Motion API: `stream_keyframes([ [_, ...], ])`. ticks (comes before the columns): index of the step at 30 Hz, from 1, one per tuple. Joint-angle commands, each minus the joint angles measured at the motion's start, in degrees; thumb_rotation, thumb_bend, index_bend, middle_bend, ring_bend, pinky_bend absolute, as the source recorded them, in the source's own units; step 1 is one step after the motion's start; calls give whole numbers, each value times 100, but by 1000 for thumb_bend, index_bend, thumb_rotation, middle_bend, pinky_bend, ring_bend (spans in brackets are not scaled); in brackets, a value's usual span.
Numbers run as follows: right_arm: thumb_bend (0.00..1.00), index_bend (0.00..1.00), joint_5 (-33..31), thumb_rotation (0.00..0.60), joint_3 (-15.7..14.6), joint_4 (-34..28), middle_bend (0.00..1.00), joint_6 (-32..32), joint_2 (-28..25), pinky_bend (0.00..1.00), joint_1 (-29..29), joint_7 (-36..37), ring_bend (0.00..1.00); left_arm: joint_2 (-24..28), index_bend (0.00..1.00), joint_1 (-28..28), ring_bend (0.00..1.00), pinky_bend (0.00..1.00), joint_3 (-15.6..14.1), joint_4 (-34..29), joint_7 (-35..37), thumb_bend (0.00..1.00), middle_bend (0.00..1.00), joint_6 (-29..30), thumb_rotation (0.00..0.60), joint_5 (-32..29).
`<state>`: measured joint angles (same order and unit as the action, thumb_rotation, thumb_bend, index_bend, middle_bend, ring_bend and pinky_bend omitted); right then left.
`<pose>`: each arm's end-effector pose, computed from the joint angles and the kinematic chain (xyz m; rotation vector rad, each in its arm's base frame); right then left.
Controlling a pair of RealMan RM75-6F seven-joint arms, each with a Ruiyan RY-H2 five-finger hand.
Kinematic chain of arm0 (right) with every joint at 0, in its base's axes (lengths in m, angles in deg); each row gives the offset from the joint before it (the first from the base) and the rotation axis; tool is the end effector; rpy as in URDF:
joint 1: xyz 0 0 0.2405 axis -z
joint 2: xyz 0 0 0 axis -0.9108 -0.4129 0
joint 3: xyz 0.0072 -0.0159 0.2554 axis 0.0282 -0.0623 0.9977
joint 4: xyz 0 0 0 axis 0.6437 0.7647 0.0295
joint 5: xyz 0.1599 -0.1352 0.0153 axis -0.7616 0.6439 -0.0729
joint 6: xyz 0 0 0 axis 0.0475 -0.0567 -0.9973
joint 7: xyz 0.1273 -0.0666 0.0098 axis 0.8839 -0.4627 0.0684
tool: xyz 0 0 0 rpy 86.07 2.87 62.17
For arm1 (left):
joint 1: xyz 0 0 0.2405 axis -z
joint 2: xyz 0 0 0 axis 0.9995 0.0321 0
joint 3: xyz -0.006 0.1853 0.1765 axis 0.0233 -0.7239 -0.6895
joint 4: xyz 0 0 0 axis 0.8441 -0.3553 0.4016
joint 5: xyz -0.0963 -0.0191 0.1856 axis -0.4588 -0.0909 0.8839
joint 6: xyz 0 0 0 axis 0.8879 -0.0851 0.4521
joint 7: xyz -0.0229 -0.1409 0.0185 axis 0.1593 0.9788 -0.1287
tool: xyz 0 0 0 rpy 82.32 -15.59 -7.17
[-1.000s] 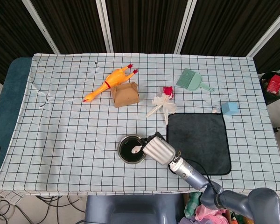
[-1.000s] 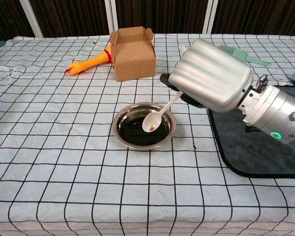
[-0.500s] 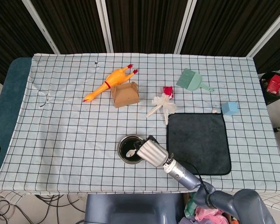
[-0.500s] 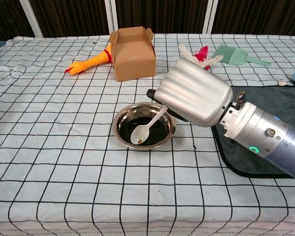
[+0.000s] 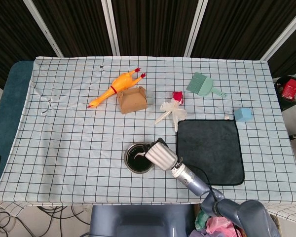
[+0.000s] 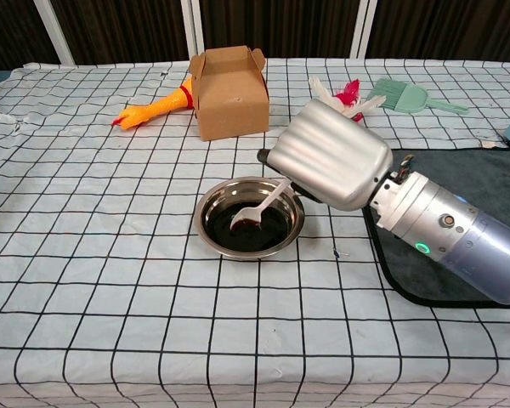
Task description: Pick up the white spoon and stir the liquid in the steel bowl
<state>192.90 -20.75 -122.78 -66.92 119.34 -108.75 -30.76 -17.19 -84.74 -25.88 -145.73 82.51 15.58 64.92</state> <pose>-0.1144 -0.3146 -0.0894 1.8752 0.2881 1.0348 -0.3252 0.1891 0.1956 -1.1945 -0.8291 -0.9612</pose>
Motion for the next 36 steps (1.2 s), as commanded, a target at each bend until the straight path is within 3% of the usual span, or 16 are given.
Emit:
stream_keyframes([
  [1,431,711,-61,600,38,112,877,-17,69,1000,-48,98,1000,-3,102,7,0,0,2,6,5,322,7,-11,600,-2],
  [12,431,712,-143,600,-21,421,877,-155,44,1000,-74,259,1000,8,102,10,0,0,2,8,17,322,6,-34,600,-19],
  [36,431,725,-72,600,-432,-265,878,-477,-505,1000,274,142,1000,36,106,-28,0,0,6,-89,-55,322,4,-19,600,-84],
])
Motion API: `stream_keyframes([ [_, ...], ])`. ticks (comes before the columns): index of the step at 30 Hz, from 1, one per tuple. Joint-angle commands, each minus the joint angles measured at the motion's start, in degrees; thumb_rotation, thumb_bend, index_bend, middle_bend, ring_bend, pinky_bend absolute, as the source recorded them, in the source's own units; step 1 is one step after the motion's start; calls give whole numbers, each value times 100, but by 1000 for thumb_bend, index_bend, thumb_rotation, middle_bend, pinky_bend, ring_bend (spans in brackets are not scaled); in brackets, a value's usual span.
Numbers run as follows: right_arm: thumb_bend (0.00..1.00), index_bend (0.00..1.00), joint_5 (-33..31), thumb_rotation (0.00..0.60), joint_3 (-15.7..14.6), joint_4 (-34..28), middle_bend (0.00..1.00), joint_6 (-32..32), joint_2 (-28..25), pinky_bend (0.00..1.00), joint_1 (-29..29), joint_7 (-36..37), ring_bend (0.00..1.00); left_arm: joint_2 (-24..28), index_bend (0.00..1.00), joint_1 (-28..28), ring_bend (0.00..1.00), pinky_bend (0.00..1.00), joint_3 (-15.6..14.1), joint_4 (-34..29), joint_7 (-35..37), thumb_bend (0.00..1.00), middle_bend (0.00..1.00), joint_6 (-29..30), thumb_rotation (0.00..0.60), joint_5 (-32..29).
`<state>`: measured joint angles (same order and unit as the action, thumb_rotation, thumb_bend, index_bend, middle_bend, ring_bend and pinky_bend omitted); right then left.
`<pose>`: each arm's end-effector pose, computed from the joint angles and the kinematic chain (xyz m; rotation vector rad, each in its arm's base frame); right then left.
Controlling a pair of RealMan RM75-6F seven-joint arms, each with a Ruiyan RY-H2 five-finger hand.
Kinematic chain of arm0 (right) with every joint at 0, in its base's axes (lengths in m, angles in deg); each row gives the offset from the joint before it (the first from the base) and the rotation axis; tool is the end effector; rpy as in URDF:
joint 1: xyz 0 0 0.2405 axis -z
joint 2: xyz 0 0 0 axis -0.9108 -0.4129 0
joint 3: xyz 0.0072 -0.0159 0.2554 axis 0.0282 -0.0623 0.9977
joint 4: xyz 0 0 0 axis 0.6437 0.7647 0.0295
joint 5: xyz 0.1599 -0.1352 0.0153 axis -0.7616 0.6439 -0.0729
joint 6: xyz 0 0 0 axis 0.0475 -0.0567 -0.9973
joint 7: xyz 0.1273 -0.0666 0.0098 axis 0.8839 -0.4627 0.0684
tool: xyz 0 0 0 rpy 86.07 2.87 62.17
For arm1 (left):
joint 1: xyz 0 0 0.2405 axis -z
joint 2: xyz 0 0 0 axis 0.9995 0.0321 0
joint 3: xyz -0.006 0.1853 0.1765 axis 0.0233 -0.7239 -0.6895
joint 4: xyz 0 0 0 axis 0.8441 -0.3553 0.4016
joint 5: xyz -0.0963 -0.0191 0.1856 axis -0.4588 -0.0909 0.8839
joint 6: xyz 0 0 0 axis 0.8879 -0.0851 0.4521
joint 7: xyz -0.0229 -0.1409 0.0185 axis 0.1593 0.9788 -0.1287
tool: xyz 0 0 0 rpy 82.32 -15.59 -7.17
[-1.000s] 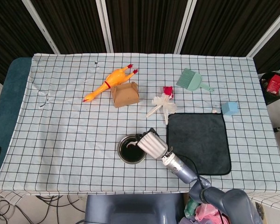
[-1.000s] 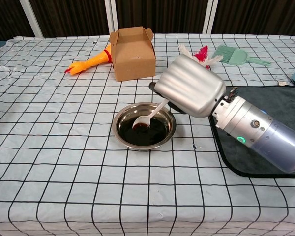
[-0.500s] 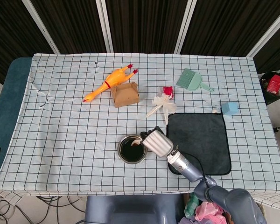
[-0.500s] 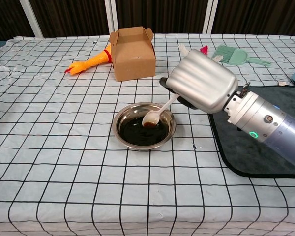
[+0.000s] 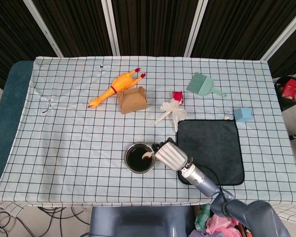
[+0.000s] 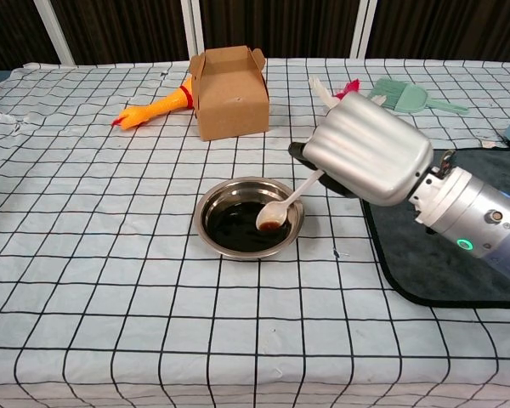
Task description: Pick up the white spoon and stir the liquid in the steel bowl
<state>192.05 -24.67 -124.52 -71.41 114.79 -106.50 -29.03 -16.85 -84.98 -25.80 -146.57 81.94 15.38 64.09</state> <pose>-0.1416 -0.3097 -0.0656 1.8662 0.2923 1.0382 -0.3256 0.1878 0.1966 -1.1823 -0.8382 -0.9485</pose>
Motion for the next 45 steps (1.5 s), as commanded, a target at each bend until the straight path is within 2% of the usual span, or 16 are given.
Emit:
stream_keyframes([
  [1,431,726,12,600,-47,-127,878,-34,-63,1000,62,-40,1000,5,106,-5,0,0,-2,-10,1,322,4,2,600,0],
  [14,430,734,213,600,-217,-734,878,-170,-279,1000,173,-297,1000,27,106,-15,0,0,-9,-36,9,321,3,2,600,7],
  [18,431,734,214,600,-204,-1022,878,-135,-349,1000,196,-323,1000,52,106,-19,0,0,-22,-56,45,322,3,-8,600,25],
  [25,431,735,204,600,-153,-1164,878,-4,-310,1000,191,-424,1000,59,106,-21,0,0,-22,-67,52,321,3,-10,600,26],
  [32,432,735,170,600,-21,-1022,878,80,-87,1000,114,-371,1000,31,107,-26,0,0,-10,-66,-10,322,3,21,600,15],
  [45,431,735,189,600,113,-388,879,145,317,1000,-104,-251,1000,56,107,-28,0,0,-24,-62,38,322,2,11,600,46],
])
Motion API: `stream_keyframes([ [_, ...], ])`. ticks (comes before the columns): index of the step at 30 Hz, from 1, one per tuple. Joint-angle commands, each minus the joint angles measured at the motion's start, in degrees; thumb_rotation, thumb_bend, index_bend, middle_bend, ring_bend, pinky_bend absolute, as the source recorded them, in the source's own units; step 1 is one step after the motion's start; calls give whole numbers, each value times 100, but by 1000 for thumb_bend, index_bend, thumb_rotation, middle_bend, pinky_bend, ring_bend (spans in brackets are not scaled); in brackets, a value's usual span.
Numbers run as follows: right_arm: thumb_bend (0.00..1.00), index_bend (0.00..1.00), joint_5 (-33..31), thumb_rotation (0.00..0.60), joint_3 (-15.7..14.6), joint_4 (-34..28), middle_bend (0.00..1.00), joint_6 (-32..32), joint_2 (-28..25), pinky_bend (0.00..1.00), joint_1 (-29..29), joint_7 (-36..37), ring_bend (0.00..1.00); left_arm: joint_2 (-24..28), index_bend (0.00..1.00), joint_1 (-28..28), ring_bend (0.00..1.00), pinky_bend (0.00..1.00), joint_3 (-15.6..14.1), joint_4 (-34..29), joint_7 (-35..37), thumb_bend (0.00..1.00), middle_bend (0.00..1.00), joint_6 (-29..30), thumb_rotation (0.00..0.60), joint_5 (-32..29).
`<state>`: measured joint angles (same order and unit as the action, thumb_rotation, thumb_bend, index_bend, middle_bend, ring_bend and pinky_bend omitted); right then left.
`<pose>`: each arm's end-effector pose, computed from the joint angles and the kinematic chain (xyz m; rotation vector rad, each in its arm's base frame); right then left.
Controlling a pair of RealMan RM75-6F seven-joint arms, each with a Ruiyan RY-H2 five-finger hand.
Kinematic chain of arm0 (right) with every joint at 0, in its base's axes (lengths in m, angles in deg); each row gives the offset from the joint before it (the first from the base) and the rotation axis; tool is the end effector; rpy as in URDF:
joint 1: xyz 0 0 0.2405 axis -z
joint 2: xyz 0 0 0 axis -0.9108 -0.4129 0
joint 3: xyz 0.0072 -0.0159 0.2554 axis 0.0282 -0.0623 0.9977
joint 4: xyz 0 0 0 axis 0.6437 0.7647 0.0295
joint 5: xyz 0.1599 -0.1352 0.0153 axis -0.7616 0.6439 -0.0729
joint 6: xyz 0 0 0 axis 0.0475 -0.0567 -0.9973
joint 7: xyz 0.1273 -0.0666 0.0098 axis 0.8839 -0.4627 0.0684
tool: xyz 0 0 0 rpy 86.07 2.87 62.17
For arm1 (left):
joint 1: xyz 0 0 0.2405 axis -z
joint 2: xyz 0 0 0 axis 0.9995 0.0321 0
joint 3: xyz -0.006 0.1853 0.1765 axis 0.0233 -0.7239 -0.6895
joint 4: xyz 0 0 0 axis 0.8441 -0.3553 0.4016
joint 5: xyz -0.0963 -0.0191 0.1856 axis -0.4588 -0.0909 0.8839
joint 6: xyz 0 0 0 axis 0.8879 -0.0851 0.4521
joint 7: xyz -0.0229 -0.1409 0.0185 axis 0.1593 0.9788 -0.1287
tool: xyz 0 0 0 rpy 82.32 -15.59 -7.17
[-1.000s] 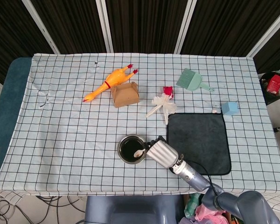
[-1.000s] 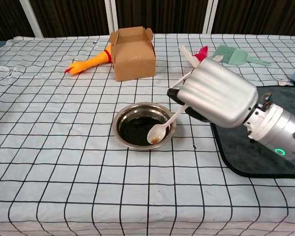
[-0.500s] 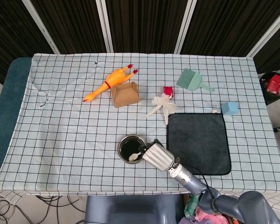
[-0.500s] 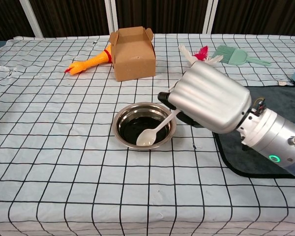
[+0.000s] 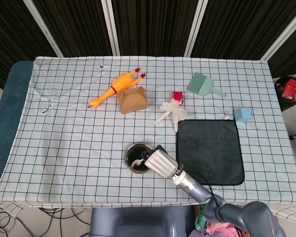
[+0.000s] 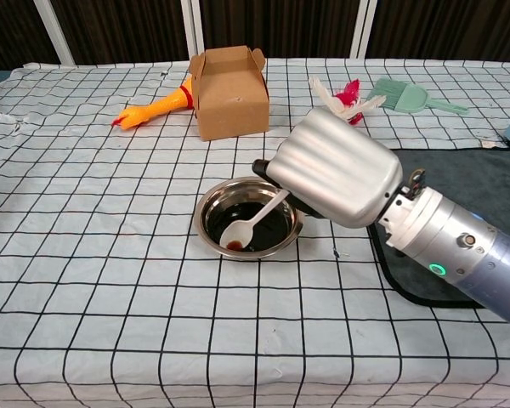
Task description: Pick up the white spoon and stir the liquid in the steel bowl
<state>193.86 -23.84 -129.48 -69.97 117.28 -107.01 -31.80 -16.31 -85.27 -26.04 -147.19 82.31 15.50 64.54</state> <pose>-0.1118 -0.2891 -0.0861 1.8906 0.2672 1.1259 -0.3242 0.1854 0.1976 -1.1866 -0.8444 -0.9534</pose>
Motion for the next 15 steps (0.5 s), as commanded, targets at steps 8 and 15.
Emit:
stream_keyframes([
  [8,431,735,-3,600,65,684,880,2,349,1000,-203,174,1000,-10,108,5,0,0,8,9,-31,322,2,-10,600,-22],
  [15,431,738,-147,600,143,1147,881,23,527,1000,-284,382,1000,-14,109,7,0,0,15,3,-54,321,2,-9,600,-35],
])
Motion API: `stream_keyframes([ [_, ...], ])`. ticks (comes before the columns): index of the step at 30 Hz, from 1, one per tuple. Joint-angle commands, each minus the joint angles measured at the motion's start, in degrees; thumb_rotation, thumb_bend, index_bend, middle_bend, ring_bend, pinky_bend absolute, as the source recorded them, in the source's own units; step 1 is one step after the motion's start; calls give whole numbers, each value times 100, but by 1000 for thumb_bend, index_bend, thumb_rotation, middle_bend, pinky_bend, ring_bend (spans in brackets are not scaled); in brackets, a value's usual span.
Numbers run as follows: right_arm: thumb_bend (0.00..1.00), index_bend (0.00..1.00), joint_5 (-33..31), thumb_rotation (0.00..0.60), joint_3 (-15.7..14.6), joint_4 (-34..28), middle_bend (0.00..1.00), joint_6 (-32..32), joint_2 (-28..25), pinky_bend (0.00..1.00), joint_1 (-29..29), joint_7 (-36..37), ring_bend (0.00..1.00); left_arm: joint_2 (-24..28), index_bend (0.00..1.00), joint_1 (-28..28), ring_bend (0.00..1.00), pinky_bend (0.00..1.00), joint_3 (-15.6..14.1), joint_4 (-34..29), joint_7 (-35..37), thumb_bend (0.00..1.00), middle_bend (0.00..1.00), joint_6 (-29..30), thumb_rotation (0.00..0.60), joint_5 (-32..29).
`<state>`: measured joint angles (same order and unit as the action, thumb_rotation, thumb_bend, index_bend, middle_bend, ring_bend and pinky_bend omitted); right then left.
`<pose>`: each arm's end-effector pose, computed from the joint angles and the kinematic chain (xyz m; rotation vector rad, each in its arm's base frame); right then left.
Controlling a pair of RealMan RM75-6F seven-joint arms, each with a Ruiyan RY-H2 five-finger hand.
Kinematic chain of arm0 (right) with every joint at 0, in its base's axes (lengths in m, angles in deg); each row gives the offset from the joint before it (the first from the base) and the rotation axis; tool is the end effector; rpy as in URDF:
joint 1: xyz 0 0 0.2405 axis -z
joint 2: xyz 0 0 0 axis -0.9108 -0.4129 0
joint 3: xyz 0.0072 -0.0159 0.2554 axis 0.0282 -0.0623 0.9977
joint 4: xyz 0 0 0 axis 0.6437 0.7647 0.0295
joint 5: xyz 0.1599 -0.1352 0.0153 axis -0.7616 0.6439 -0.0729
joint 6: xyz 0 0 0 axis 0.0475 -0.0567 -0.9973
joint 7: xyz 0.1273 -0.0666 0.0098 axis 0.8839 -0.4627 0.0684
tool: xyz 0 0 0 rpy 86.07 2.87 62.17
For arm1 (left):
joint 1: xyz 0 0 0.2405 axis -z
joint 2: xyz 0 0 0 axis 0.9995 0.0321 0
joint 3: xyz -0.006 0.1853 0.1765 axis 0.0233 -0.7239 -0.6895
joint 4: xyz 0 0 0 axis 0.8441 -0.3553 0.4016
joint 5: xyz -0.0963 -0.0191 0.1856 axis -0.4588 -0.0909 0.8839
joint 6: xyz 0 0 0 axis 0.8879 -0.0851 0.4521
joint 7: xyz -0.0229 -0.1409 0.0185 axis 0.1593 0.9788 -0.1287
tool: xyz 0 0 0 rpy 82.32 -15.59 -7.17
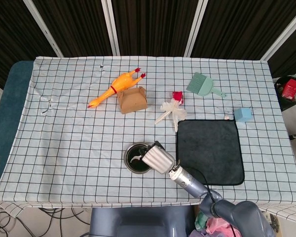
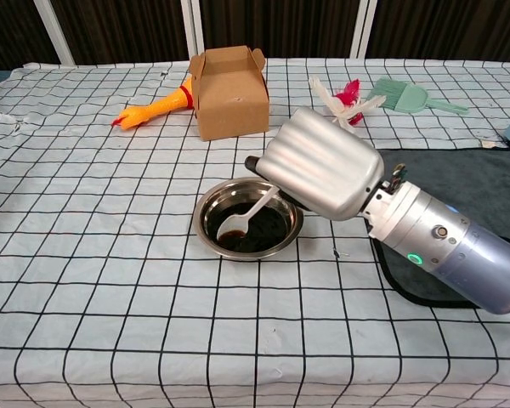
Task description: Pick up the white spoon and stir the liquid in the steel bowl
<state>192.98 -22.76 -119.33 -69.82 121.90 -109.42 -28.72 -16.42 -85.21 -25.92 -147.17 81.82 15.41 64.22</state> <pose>-0.1096 -0.3070 -0.0971 1.8760 0.3032 1.0900 -0.3247 0.1861 0.1975 -1.1840 -0.8412 -0.9461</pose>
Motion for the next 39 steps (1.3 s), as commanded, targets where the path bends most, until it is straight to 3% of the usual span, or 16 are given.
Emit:
stream_keyframes([
  [1,431,738,-76,600,35,192,881,13,82,1000,-56,101,1000,-8,110,3,0,0,5,2,-13,322,2,-1,600,-9],
  [19,432,745,-218,600,-72,773,882,-67,182,1000,-145,284,1000,-15,121,-1,0,0,16,-27,-73,322,2,-1,600,-45],
  [39,432,753,-255,600,-283,568,882,-234,-105,1000,52,168,1000,-14,130,-13,0,0,15,-59,-98,322,2,18,600,-45],
])
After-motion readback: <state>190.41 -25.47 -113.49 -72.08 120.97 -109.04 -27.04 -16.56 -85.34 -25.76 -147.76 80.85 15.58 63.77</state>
